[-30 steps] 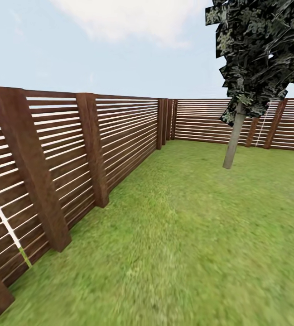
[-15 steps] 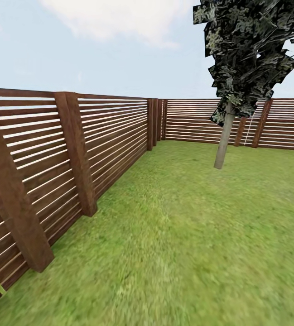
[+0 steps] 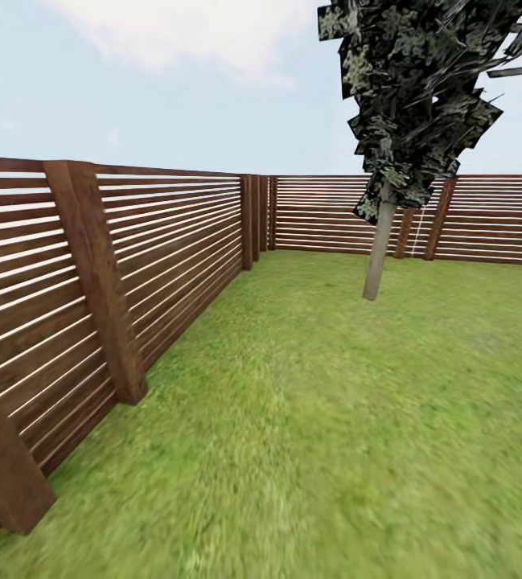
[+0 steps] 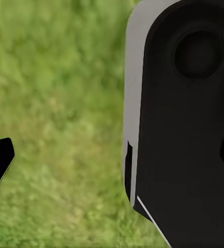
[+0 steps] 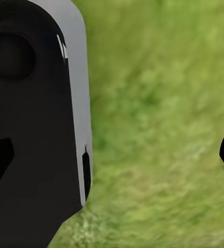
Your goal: Take the three Easter eggs out of the wicker basket on the lawn in the garden, then place them on the lawn next to a single tree (choose any tree) so that all three eggs are next to the same tree and none are left in the basket.
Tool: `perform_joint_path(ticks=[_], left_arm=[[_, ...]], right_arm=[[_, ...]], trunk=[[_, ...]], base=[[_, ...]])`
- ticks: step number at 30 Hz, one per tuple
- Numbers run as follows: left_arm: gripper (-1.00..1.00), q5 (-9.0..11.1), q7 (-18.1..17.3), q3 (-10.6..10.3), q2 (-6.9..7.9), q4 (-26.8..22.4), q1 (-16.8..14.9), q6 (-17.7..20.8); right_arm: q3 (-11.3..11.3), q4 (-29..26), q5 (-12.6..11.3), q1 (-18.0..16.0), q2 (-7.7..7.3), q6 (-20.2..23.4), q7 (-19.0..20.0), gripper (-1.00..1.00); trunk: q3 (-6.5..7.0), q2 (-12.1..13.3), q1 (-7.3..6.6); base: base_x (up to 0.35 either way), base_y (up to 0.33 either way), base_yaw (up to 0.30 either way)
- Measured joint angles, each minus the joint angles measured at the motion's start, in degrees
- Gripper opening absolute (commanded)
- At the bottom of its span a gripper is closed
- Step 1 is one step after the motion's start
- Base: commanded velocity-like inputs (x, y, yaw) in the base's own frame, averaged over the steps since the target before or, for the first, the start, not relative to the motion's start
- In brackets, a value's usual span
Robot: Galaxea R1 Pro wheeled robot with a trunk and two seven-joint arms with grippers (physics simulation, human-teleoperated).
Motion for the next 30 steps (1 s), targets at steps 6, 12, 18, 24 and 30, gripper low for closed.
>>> perform_joint_path(ticks=[6, 12, 18, 24, 30], left_arm=[[1.0, 0.0, 0.0, 0.0, 0.0, 0.0, 0.0, 0.0], [1.0, 0.0, 0.0, 0.0, 0.0, 0.0, 0.0, 0.0], [1.0, 0.0, 0.0, 0.0, 0.0, 0.0, 0.0, 0.0], [1.0, 0.0, 0.0, 0.0, -0.02, 0.0, 0.0, 0.0], [1.0, 0.0, 0.0, 0.0, -0.01, 0.0, 0.0, 0.0]], right_arm=[[-0.01, -0.01, -0.02, 0.0, 0.03, 0.0, 0.0, 1.0], [0.0, 0.0, -0.01, 0.0, 0.03, 0.01, 0.0, 1.0], [0.05, 0.0, 0.02, 0.0, 0.0, 0.0, 0.0, 1.0], [0.07, -0.01, 0.02, 0.01, -0.05, -0.06, 0.0, 1.0], [0.07, -0.01, -0.03, 0.01, -0.06, -0.07, 0.0, 1.0]], trunk=[[0.0, 0.0, 0.0], [0.0, 0.0, 0.0], [0.0, 0.0, 0.0], [0.0, 0.0, 0.0], [0.0, 0.0, 0.0]], base=[[0.334, 0.0, -0.002], [0.334, 0.0, 0.0], [0.335, 0.0, -0.01], [0.335, 0.0, -0.216], [0.335, 0.0, -0.287]])
